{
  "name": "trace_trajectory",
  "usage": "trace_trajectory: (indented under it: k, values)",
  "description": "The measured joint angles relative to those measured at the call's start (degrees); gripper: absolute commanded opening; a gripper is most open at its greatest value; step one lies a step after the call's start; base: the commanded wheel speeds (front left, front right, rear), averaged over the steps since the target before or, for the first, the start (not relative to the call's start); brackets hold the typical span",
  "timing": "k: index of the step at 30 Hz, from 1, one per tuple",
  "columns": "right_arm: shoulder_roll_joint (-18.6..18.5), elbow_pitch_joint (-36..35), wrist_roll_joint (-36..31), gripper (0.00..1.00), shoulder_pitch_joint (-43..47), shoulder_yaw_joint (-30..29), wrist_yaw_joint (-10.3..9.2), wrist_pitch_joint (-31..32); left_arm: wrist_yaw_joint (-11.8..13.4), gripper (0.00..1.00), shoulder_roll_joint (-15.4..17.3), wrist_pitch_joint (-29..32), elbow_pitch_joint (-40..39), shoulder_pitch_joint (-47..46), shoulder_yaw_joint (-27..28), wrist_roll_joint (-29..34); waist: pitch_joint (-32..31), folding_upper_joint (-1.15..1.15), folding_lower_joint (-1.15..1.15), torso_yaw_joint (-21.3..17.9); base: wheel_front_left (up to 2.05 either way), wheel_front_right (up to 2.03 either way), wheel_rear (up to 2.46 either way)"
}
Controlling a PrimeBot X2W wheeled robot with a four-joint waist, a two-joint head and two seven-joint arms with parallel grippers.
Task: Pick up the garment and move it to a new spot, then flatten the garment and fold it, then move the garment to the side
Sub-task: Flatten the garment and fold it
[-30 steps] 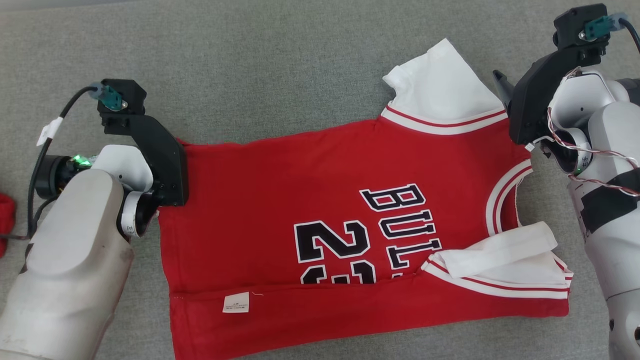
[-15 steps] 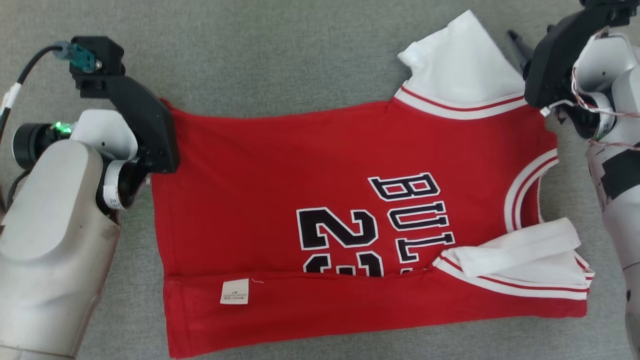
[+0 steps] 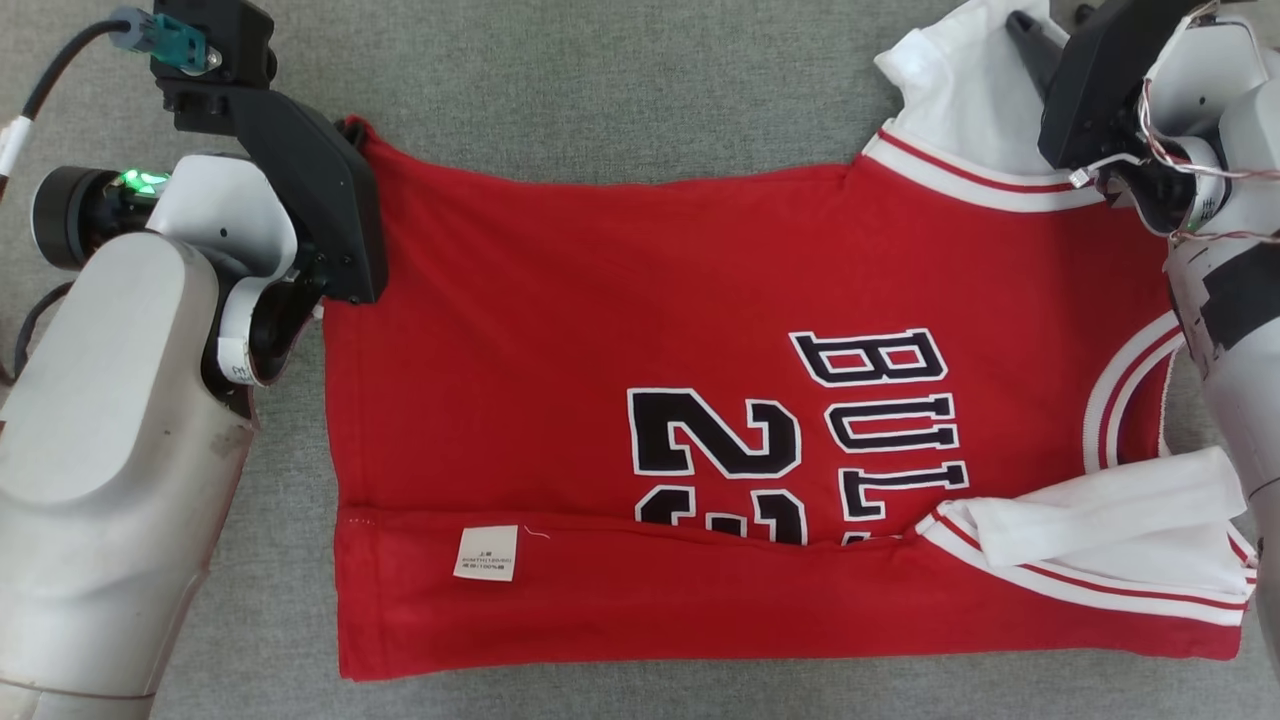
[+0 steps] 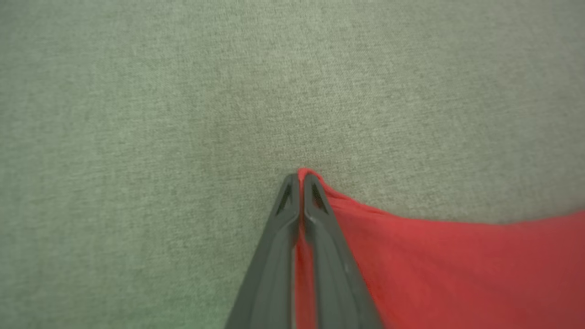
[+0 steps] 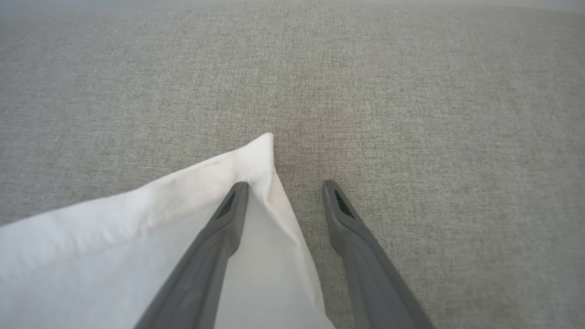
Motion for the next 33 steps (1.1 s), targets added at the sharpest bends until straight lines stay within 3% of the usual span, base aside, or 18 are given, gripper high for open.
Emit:
trace_trajectory:
  k: [1, 2, 13, 21, 26, 33]
  values:
    - [-0.02, 0.59, 0.23, 0.15, -0.47, 0.34, 0.00, 0.46, 0.00, 0.00, -0.05, -0.01, -0.04, -0.03, 0.01, -0.07, 0.13, 0.00, 0.00, 0.07, 0.00, 0.00, 0.00]
    - [-0.05, 1.04, 0.31, 0.00, -0.87, 0.75, 0.00, 0.96, 0.01, 0.00, -0.11, -0.15, -0.05, -0.03, 0.07, -0.25, 0.15, 0.00, 0.00, 0.09, 0.00, 0.00, 0.00]
    - [0.02, 2.87, -0.16, 0.00, -1.06, 1.14, 0.01, -12.24, 2.25, 0.00, -1.25, -8.28, 2.34, 2.19, 1.40, 0.03, -2.29, 0.01, 0.01, -0.45, 0.00, 0.00, 0.00]
    - [-0.03, 3.00, 1.83, 0.00, 0.92, 2.66, 0.01, -21.26, 4.02, 0.00, -3.45, -19.64, 5.45, 5.54, 3.78, -0.20, -6.24, 0.01, 0.01, -1.10, 0.00, 0.00, 0.00]
    - [-0.87, 0.47, 5.61, 0.00, 6.10, 5.50, 0.01, -22.95, 3.45, 0.00, -5.37, -25.05, 6.97, 9.80, 4.54, -1.45, -9.74, 0.01, 0.00, -1.22, 0.00, 0.00, 0.00]
    - [-6.12, -7.19, 10.59, 0.00, 18.73, 8.81, 0.01, -25.28, 2.54, 0.00, -7.48, -32.50, 7.28, 17.91, 4.80, -3.04, -15.55, 0.00, -0.01, -0.87, 0.00, 0.00, 0.00]
